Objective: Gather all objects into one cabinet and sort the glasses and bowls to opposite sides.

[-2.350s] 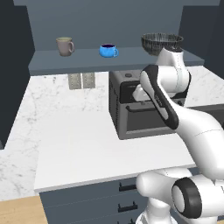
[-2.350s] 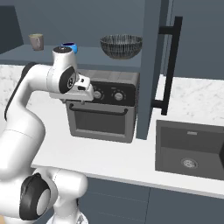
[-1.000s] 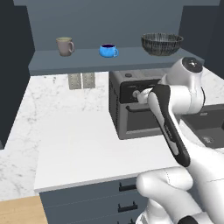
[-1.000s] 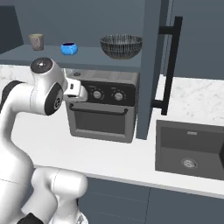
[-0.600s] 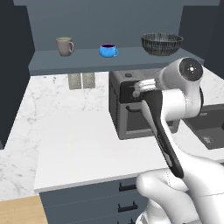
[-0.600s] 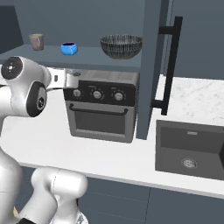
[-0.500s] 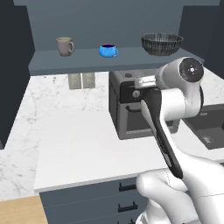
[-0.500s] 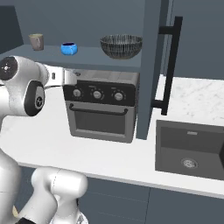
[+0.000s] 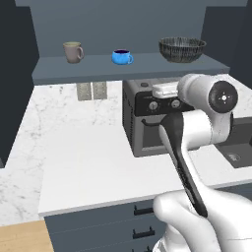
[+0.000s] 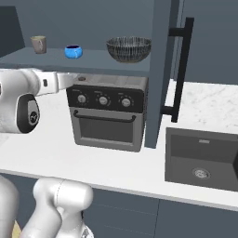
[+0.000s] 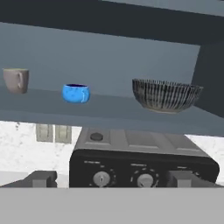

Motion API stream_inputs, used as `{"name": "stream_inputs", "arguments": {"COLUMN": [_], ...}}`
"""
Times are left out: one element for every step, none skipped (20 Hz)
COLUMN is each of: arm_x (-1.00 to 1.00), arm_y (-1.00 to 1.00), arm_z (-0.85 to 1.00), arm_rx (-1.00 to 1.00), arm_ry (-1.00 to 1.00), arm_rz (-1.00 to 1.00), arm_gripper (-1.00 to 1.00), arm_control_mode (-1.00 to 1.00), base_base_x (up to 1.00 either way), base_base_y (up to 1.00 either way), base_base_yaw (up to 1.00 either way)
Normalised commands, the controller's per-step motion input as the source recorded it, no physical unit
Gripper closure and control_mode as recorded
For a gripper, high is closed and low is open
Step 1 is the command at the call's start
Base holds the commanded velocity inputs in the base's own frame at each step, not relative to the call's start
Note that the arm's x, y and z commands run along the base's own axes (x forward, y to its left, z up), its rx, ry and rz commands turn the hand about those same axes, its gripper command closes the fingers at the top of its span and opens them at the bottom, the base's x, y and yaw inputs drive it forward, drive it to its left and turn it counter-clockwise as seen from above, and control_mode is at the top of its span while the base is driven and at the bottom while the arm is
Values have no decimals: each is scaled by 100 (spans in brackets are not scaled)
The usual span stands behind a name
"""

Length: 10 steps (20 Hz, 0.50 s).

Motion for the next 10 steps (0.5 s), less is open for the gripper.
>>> {"name": "stream_inputs", "arguments": {"arm_x": [-9, -14, -16, -13, 0, 0, 0, 0, 0, 0], "arm_y": [0, -1, 0, 0, 0, 0, 0, 0, 0, 0], "arm_z": [32, 22, 16, 2, 0, 0, 0, 0, 0, 0], "arm_rx": [22, 23, 21, 9, 0, 0, 0, 0, 0, 0], "arm_ry": [-22, -20, -18, -13, 0, 0, 0, 0, 0, 0], "arm_rz": [11, 15, 15, 15, 0, 0, 0, 0, 0, 0], "arm_gripper": [-100, -100, -100, -100, -100, -100, -100, -100, -100, -100], "arm_control_mode": [-100, -100, -100, -100, -100, -100, 100, 100, 100, 100], "base_base_x": [0, 0, 0, 0, 0, 0, 0, 0, 0, -1], "base_base_y": [0, 0, 0, 0, 0, 0, 0, 0, 0, 0], "base_base_yaw": [0, 0, 0, 0, 0, 0, 0, 0, 0, -10]}}
